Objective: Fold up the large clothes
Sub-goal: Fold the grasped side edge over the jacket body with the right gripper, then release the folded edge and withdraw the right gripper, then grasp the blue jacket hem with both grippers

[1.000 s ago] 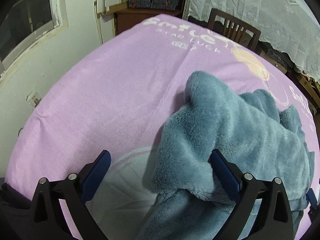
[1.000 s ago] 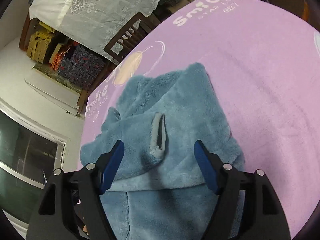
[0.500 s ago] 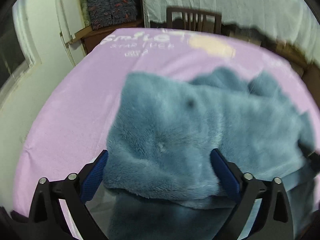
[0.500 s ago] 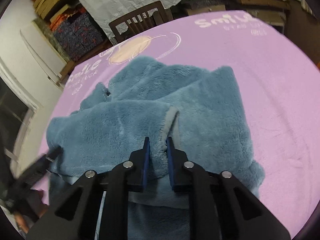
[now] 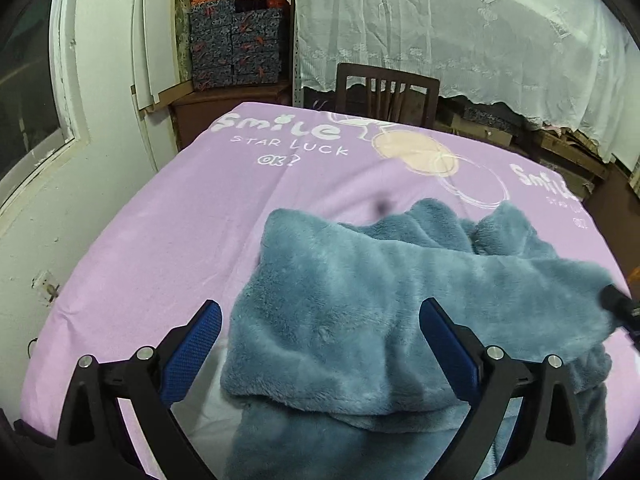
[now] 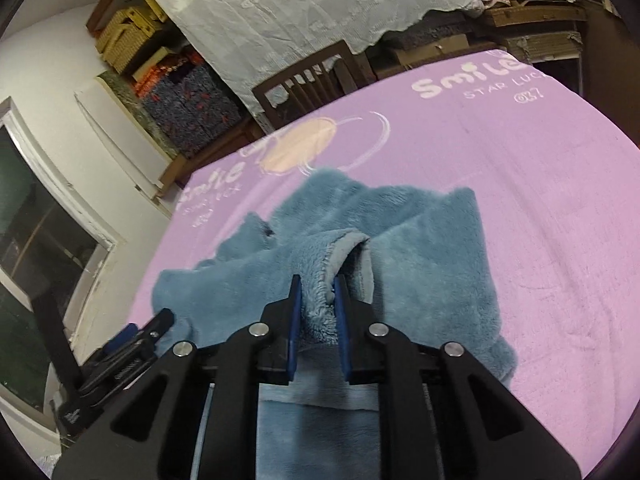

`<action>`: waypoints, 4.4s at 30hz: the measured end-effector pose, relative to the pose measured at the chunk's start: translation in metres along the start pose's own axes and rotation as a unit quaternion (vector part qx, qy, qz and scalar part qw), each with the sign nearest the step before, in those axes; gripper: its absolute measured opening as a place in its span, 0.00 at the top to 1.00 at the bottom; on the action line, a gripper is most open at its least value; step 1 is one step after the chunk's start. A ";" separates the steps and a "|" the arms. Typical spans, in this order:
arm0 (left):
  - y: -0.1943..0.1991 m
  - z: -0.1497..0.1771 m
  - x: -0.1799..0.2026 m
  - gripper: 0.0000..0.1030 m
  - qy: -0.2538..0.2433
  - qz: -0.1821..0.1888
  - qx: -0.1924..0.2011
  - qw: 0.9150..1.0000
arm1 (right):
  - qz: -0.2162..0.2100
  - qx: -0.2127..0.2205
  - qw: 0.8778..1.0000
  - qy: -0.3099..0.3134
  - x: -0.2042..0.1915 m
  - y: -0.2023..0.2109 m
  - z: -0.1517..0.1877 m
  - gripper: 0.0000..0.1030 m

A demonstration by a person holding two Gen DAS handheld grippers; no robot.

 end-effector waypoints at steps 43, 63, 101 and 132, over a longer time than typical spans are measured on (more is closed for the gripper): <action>-0.031 0.034 -0.091 0.03 0.081 -0.050 -0.106 0.990 | 0.091 -0.077 0.993 -0.014 0.060 -0.033 0.021 0.89; -0.089 -0.017 -0.053 0.04 0.080 -0.014 -0.094 0.992 | 0.096 -0.050 0.990 -0.088 0.124 -0.036 -0.023 0.90; 0.022 0.077 -0.050 0.05 0.024 0.026 -0.095 0.995 | 0.047 -0.050 0.998 -0.005 0.071 0.055 0.072 0.61; 0.060 0.114 -0.027 0.18 0.055 0.188 -0.133 0.972 | -0.061 -0.114 0.988 -0.081 0.084 0.071 0.109 0.54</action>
Point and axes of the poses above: each gripper's, at about its wrist camera, not at the fingertips, and y roughly against the way its jaws point, x to its right, z to its underside, the point moved 10 cm from there along -y, roughly the way its jaws point, and after that the axes turned 2 degrees about -z, right-handed, at the moved point
